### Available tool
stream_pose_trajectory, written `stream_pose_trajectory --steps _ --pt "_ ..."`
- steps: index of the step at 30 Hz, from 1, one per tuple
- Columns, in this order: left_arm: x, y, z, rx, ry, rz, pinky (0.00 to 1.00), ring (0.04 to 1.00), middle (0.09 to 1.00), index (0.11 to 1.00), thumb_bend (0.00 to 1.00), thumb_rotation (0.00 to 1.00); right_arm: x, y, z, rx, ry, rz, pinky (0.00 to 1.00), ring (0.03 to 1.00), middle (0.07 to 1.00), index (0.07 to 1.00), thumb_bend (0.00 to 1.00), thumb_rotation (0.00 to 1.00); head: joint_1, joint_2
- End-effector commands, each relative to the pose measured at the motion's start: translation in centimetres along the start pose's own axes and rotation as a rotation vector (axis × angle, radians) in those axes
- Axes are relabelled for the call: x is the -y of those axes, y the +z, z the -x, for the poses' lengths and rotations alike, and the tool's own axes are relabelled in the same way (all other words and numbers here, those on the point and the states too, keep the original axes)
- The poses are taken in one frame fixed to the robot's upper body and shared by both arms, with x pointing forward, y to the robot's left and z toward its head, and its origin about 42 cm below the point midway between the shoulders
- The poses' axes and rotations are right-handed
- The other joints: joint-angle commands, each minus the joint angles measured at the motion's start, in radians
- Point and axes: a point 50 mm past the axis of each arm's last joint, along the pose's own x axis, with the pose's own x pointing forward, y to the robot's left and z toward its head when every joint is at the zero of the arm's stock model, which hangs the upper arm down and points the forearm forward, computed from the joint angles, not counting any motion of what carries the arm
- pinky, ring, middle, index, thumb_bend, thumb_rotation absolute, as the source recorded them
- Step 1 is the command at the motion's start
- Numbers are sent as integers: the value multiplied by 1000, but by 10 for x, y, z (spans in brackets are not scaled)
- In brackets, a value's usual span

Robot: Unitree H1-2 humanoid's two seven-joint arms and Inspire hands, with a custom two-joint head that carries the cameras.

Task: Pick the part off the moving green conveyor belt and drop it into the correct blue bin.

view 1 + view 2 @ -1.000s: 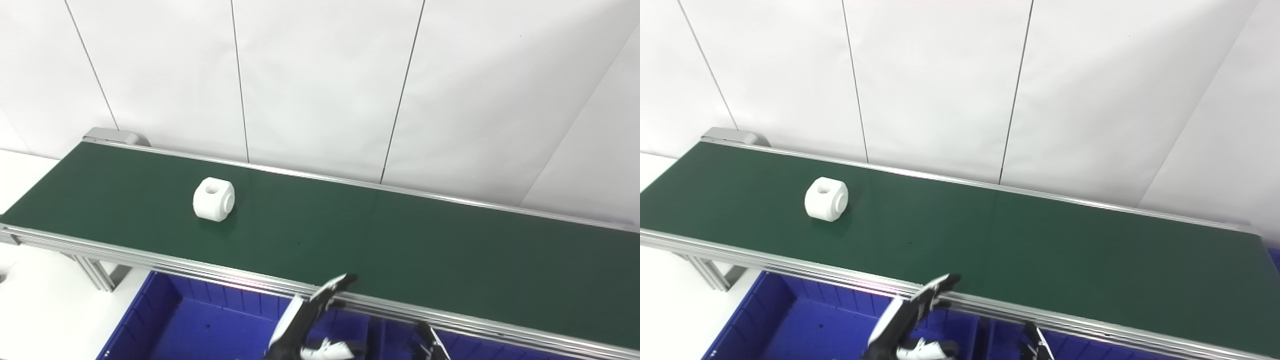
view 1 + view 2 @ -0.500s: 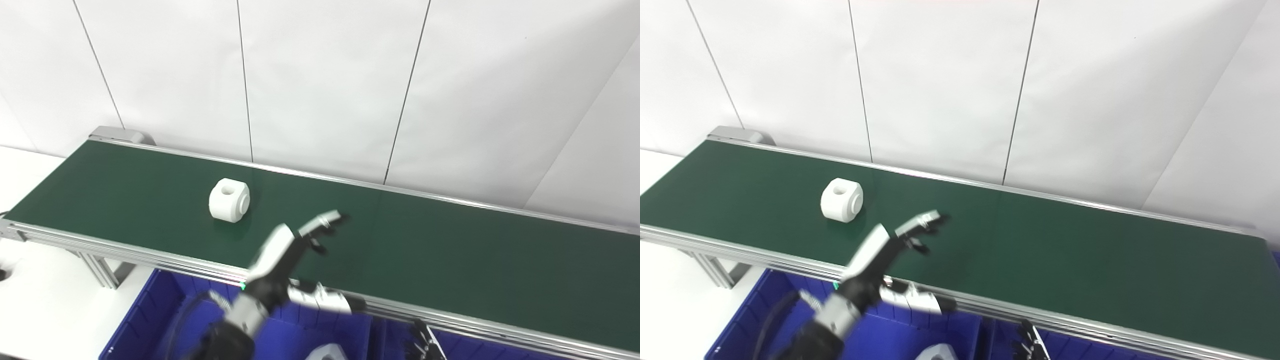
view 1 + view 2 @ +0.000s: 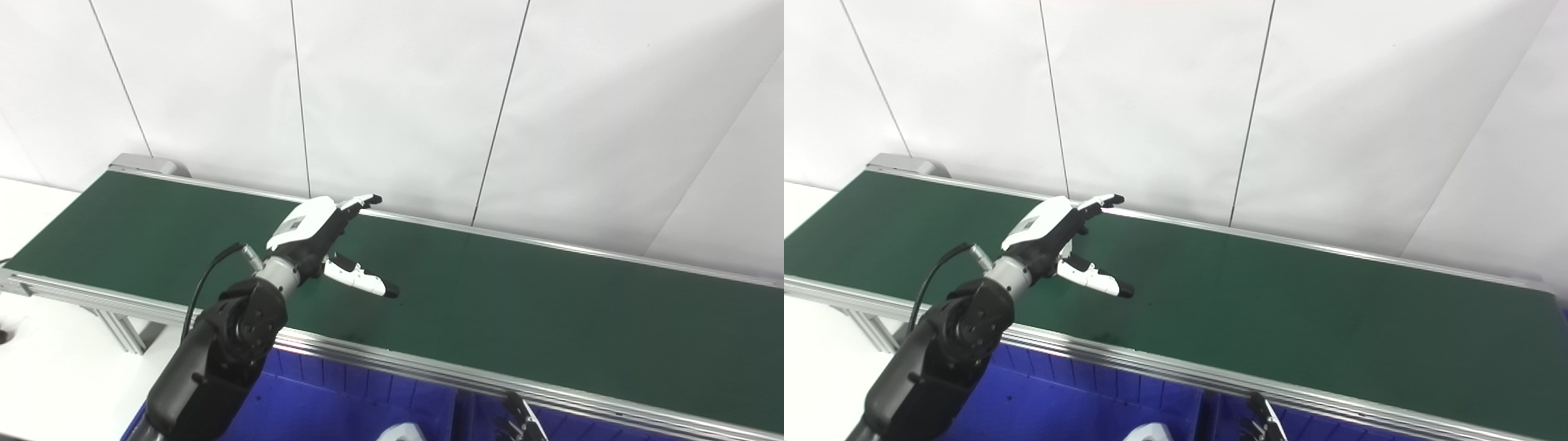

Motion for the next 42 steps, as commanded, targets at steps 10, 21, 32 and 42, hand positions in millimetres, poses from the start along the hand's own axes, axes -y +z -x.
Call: stream_pose_trajectory --steps 10,21,32,42 --pt "-17 -25 -35 -159 115 -40 700 887 909 896 957 458 -14 18 -16 107 31 -13 822 867 948 987 873 1000 -2 -2" --pt "-9 -48 -71 -250 171 -112 787 912 918 899 957 432 -18 18 -11 109 37 -5 780 844 946 983 871 1000 -19 -2" --pt "-17 -41 -92 -214 220 -139 874 932 924 885 971 401 -25 20 -12 115 47 0 764 820 939 979 854 1000 -40 -3" --pt "9 -50 -110 -221 193 -260 812 892 906 855 985 365 -33 24 -9 130 44 0 736 808 921 949 822 988 -76 2"
